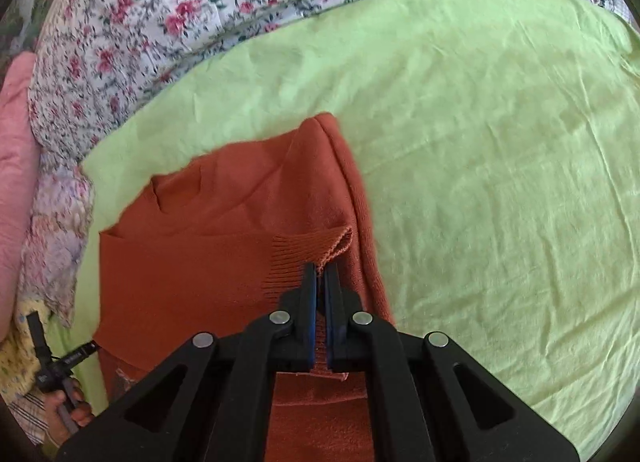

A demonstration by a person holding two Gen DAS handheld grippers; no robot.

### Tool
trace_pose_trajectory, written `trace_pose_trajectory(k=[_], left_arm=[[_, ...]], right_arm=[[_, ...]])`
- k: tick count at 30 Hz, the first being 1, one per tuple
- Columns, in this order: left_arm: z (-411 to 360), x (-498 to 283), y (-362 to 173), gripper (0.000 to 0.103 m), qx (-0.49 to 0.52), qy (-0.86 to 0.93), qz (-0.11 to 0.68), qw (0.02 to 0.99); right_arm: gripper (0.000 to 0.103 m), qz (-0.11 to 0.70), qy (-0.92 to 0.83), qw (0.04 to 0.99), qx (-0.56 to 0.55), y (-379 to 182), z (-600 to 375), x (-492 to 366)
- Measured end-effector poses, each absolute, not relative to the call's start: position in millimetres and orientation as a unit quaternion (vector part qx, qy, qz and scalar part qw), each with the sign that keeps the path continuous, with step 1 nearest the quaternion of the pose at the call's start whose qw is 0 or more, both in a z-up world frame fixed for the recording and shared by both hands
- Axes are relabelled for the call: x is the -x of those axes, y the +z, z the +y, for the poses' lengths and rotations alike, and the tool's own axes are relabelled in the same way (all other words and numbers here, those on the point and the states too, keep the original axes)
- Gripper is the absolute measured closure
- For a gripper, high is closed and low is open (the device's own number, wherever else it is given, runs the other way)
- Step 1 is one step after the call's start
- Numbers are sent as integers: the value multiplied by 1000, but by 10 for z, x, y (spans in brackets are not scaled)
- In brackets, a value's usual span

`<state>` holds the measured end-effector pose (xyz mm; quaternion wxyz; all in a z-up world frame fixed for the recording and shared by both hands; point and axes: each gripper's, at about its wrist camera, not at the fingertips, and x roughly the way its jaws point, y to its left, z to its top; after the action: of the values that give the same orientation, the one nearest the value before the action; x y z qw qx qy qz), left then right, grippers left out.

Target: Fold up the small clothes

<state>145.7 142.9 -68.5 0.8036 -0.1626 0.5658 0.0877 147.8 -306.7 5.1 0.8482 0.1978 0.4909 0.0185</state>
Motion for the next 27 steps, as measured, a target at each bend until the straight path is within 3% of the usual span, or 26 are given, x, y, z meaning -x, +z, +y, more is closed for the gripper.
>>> trace_pose_trajectory(k=[6,11,17,27], left_arm=[[1473,-1315,-494,61,157,-2,585,796],[1473,-1471,-237,39,147,-22,560,815],[1361,-2157,-305,38,153,13,547,823],[1171,-2859,-586,40,26,114,553,825]], right_arm=[[97,514,17,829,-220,-121,-3148,-1447],[97,501,-9,838,-215,21,-3230,-1329],[97,469,24,857,-212,208,-3095,-1305],[97,541,46,828,-141,-232,-2776,-1570]])
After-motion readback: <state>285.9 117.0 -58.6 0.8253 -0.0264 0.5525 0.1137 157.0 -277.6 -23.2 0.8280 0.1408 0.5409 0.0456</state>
